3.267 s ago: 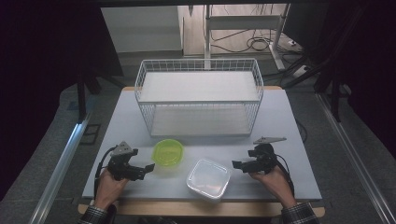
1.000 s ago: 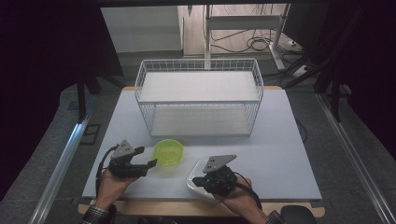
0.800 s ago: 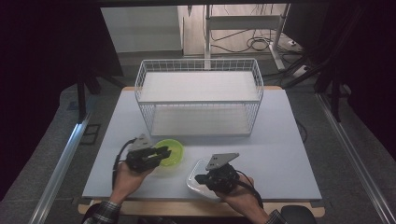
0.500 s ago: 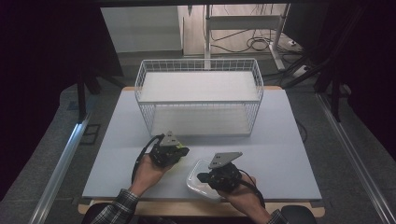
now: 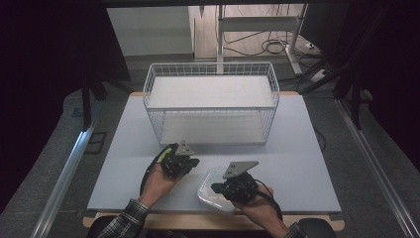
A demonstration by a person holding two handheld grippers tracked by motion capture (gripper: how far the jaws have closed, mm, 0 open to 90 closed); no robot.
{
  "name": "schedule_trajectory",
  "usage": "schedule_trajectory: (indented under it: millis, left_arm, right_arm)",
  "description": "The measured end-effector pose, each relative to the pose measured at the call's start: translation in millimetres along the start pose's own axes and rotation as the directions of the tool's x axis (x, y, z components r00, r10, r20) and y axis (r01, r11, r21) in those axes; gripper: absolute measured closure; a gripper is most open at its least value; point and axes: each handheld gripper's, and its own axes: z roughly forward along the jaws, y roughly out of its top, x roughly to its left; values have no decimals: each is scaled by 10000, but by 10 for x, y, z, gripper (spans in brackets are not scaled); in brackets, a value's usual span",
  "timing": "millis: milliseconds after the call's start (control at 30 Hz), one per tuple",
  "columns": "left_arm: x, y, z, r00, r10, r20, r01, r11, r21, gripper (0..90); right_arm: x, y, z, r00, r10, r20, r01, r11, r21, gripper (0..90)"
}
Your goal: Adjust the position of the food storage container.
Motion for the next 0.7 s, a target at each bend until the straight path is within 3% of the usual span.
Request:
schedule_trajectory:
  millis: [67, 100, 133, 167, 333, 533, 633, 700]
  left_arm:
    - [46, -38, -12, 9998, -5, -183, 6, 10000, 66, 898]
    - [64, -68, -27, 9994, -196, -270, 199, 9997, 115, 898]
    - [95, -86, -43, 9994, -97, -335, 102, 9998, 155, 898]
    - [129, -129, -74, 9984, -321, -461, 327, 9994, 135, 898]
    - [209, -203, -137, 9957, -551, -743, 564, 9983, 148, 898]
    - [365, -317, -229, 9873, -1001, -1236, 1019, 9948, 82, 898]
    - [321, -316, -281, 9898, -1027, -991, 1000, 9945, -313, 897]
    - [221, -297, -311, 9949, -798, -620, 763, 9955, -569, 897]
  right_arm:
    - [-10, -8, -12, 10000, 29, 50, -29, 10000, -12, 877]
    - [-17, -11, -18, 10000, 21, 70, -20, 10000, -30, 877]
    - [-26, -16, -27, 9999, 38, 95, -37, 10000, -24, 877]
    - [-40, -25, -41, 9999, 96, 127, -96, 9999, -40, 877]
    - [-60, -39, -52, 9998, 145, 169, -144, 9999, -58, 878]
    - [-75, -53, -59, 9996, 187, 227, -186, 9998, -33, 878]
    - [-90, -63, -75, 9993, 194, 319, -194, 9998, -7, 880]
    - [-105, -89, -118, 9987, 259, 435, -258, 9997, -27, 885]
